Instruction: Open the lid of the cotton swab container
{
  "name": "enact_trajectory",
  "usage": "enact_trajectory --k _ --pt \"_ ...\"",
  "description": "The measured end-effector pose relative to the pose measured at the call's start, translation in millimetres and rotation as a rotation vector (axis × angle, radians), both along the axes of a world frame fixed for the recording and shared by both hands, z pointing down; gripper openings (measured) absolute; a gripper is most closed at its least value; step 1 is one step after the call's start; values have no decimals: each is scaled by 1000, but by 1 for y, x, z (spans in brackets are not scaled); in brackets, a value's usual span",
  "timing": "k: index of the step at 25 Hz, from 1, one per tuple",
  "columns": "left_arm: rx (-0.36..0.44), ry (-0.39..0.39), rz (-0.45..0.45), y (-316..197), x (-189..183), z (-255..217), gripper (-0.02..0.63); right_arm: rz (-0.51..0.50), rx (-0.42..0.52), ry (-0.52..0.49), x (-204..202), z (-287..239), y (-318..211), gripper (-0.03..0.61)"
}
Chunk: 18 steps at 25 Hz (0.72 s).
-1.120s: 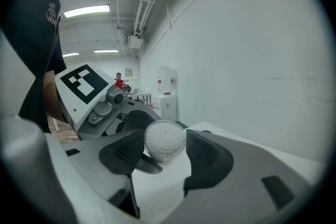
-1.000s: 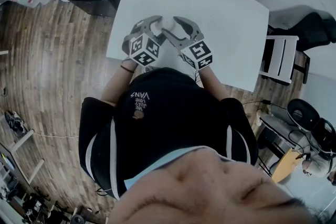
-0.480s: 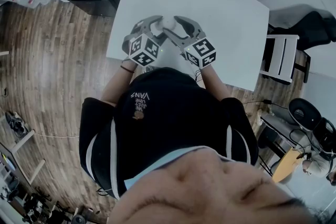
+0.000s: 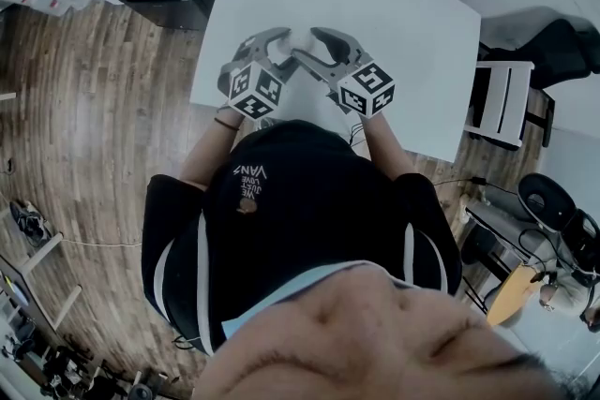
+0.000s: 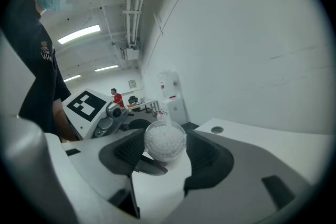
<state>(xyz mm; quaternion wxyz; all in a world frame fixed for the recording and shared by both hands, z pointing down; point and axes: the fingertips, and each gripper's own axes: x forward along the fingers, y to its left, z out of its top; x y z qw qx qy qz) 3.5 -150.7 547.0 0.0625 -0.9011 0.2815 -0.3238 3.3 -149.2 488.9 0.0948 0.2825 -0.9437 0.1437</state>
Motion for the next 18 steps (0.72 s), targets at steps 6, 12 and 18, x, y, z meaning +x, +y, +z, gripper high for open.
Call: enact_trajectory --k 6,12,18 --pt "-3 40 -3 -2 0 -5 250 6 4 -25 0 -6 -2 255" --pt "-11 88 1 -4 4 -10 250 11 -38 -127 7 -15 -6 255" --pt "-28 106 -17 -7 1 -11 250 54 0 -143 14 -26 -13 256"
